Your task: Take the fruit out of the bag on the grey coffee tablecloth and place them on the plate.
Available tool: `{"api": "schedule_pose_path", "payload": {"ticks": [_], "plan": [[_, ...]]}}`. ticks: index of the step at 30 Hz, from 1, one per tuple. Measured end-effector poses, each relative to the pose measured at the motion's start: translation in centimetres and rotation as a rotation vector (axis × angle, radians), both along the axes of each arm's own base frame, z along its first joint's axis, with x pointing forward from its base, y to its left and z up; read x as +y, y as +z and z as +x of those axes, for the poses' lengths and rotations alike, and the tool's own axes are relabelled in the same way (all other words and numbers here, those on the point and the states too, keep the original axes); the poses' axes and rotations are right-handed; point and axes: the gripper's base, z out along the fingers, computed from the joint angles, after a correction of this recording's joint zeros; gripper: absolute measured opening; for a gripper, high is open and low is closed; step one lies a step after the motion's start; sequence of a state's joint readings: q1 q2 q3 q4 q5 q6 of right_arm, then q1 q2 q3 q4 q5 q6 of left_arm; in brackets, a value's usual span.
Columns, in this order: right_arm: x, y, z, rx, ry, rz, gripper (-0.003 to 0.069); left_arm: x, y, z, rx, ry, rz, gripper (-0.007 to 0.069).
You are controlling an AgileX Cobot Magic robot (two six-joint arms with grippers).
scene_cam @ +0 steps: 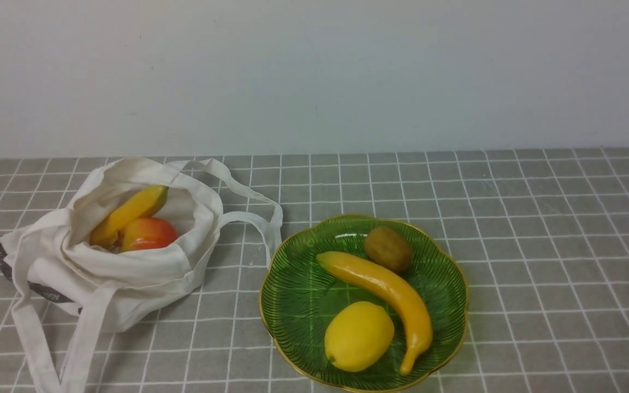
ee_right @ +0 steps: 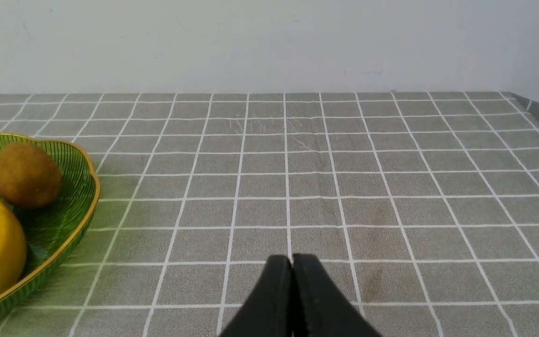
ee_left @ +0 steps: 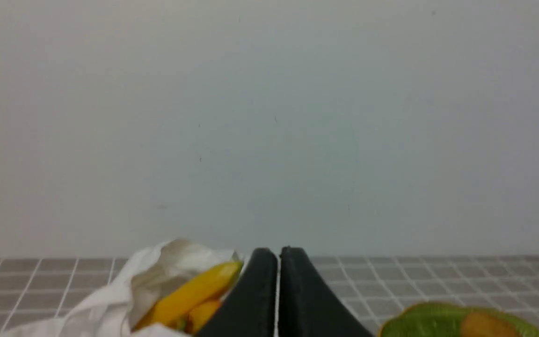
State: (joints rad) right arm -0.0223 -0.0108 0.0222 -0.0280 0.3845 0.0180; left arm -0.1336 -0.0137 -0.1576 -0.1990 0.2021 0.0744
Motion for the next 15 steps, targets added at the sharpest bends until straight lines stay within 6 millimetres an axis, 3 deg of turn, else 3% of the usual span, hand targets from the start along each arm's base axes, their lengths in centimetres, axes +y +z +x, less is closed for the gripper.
{"api": "schedule_pose_path", "payload": {"ticks": [6, 9, 15], "plan": [[0.0, 0.0, 0.0, 0.000, 0.000, 0.000, -0.0016, -0.1, -6.5, 1.0, 0.226, 0.000, 0.088, -0.0008], [0.0, 0.0, 0.0, 0.000, 0.000, 0.000, -0.0016, -0.1, -7.5, 0.8, 0.315, -0.007, 0.138, -0.0008], [0.0, 0.0, 0.0, 0.000, 0.000, 0.000, -0.0016, 0.1, -7.7, 0.8, 0.335, 0.024, 0.164, -0.0008]]}}
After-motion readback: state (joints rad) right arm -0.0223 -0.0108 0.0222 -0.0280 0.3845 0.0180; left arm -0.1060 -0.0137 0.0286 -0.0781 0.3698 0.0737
